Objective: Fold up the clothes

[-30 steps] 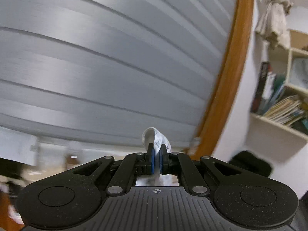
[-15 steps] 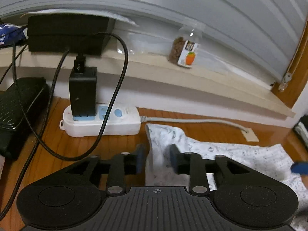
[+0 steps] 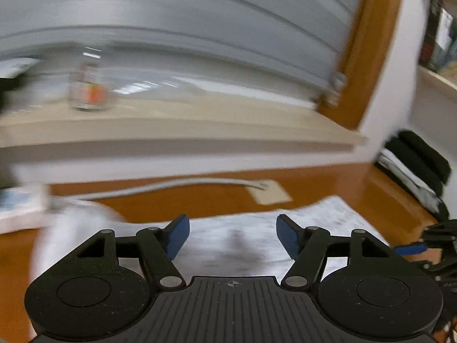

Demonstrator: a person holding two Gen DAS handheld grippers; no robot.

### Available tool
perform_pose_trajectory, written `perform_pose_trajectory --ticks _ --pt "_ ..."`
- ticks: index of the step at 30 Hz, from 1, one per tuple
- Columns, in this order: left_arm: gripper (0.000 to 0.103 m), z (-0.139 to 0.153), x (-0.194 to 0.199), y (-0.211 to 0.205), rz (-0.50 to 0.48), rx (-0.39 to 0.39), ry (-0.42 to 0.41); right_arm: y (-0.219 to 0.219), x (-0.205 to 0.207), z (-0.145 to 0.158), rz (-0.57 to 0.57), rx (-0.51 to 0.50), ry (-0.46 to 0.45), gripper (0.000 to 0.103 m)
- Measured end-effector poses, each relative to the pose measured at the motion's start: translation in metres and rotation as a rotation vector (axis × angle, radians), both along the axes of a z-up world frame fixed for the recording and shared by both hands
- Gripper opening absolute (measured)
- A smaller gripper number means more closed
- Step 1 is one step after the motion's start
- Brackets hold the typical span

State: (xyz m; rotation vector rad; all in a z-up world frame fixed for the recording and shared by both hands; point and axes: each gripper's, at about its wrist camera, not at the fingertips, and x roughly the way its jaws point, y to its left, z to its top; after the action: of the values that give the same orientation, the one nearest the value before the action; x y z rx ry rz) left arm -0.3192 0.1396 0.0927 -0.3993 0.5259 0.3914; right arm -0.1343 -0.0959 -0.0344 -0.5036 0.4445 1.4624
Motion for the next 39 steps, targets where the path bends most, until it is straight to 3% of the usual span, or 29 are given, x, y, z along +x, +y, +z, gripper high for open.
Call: perform_pose_trajectory --ticks 4,12,18,28,39 --pt "0.071 -0.012 0.039 -0.031 -0.070 0.011 0.028 -0.031 -0.001 -0.013 0.017 -0.026 0.037 0.027" --pt "0.075 -0.002 0.037 -0.045 -0.038 0.108 0.025 -0.066 -0.008 -0.024 0.005 -0.008 0.060 0.028" --pt "0.076 -0.008 0.076 -0.052 -0.132 0.079 0.039 -0.069 -0.012 -0.026 -0.001 0.023 0.040 0.028" --pt "0.077 -0.029 0.188 -0.043 -0.315 0.066 0.110 -0.083 -0.032 -0.022 -0.010 0.008 -0.118 0.028" --pt "0.077 -0.053 0.220 -0.035 -0.354 0.025 0.155 -0.078 -0.056 -0.024 -0.001 -0.013 -0.275 0.029"
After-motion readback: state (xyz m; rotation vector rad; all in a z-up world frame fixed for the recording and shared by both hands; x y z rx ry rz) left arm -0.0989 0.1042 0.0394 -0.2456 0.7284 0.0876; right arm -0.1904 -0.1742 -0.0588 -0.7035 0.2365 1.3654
